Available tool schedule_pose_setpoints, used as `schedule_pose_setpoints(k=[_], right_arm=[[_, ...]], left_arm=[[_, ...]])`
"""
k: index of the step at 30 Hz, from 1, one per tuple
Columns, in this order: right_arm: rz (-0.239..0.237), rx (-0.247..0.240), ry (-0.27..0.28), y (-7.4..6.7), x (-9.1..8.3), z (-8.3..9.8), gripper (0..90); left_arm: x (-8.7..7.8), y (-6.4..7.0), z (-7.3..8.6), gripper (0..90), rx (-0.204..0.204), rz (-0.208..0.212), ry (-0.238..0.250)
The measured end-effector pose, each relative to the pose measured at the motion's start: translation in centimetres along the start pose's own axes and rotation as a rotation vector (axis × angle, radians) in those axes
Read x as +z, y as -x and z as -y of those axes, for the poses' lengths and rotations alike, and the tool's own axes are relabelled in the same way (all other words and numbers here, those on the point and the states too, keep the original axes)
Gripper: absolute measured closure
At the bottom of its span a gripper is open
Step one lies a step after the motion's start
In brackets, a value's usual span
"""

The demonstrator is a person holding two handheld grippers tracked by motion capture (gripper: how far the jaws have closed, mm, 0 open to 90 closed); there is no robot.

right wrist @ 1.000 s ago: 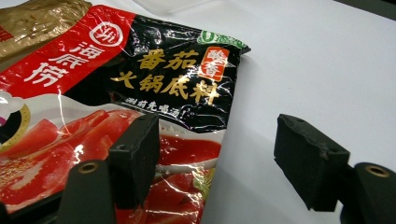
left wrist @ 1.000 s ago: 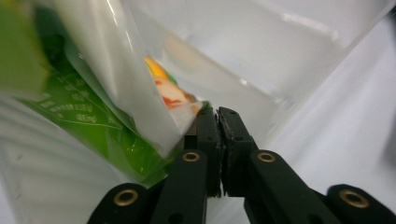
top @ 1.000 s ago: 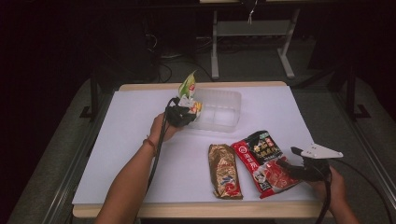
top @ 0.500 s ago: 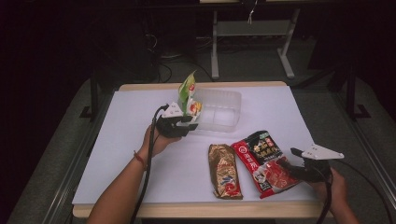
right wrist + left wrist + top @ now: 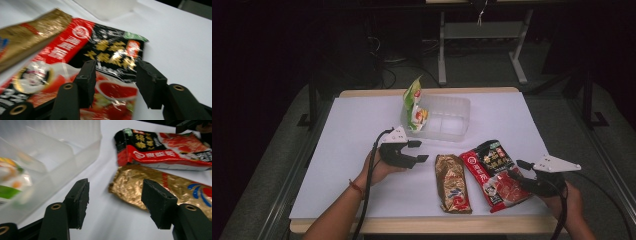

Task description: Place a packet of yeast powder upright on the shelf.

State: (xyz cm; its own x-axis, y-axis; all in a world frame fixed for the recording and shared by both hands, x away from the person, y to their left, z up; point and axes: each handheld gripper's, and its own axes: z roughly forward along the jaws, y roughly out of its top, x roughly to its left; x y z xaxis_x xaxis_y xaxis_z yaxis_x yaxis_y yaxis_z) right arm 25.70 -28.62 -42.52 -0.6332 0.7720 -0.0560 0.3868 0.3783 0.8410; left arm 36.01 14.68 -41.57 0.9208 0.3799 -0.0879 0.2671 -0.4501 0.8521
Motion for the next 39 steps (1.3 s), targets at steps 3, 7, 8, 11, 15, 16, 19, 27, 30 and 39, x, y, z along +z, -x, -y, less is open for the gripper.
schedule_pose_setpoints(k=[3,7,8,11,15,16,19,27,30,39], right_arm=[[-0.007,-0.017,0.008,-0.7,-0.1,-0.5,56.3],[-0.047,-0.022,0.007,-1.6,0.0,-1.1,56.5],[-0.056,-0.021,0.008,-1.9,0.0,-1.2,56.4],[-0.088,-0.034,0.012,-2.9,0.0,-1.9,57.1],[-0.145,-0.077,0.001,-4.9,0.3,-2.6,65.8],[-0.159,-0.088,-0.006,-5.4,0.5,-2.7,68.2],[-0.199,-0.106,-0.042,-6.9,1.2,-3.0,71.3],[-0.334,-0.128,-0.110,-10.1,2.9,-3.1,68.4],[-0.347,-0.144,-0.129,-10.7,3.3,-3.0,68.2],[-0.368,-0.161,-0.179,-11.8,4.2,-2.2,67.2]], left_arm=[[0.8,0.0,0.5,36.8,-0.033,0.039,0.001],[1.8,-0.1,0.7,35.4,-0.066,0.052,-0.004],[2.1,-0.1,0.7,35.3,-0.078,0.055,-0.004],[3.1,0.0,0.8,34.3,-0.081,0.065,-0.026],[4.2,0.3,0.8,28.1,-0.094,0.055,-0.034],[4.5,0.3,0.8,28.2,-0.101,0.066,-0.036],[5.1,0.5,0.8,27.1,-0.105,0.071,-0.048],[6.4,0.9,0.7,20.8,-0.116,0.035,-0.087],[6.6,0.8,0.6,17.6,-0.131,0.013,-0.094],[7.8,1.1,0.1,16.7,-0.121,0.117,-0.156]])
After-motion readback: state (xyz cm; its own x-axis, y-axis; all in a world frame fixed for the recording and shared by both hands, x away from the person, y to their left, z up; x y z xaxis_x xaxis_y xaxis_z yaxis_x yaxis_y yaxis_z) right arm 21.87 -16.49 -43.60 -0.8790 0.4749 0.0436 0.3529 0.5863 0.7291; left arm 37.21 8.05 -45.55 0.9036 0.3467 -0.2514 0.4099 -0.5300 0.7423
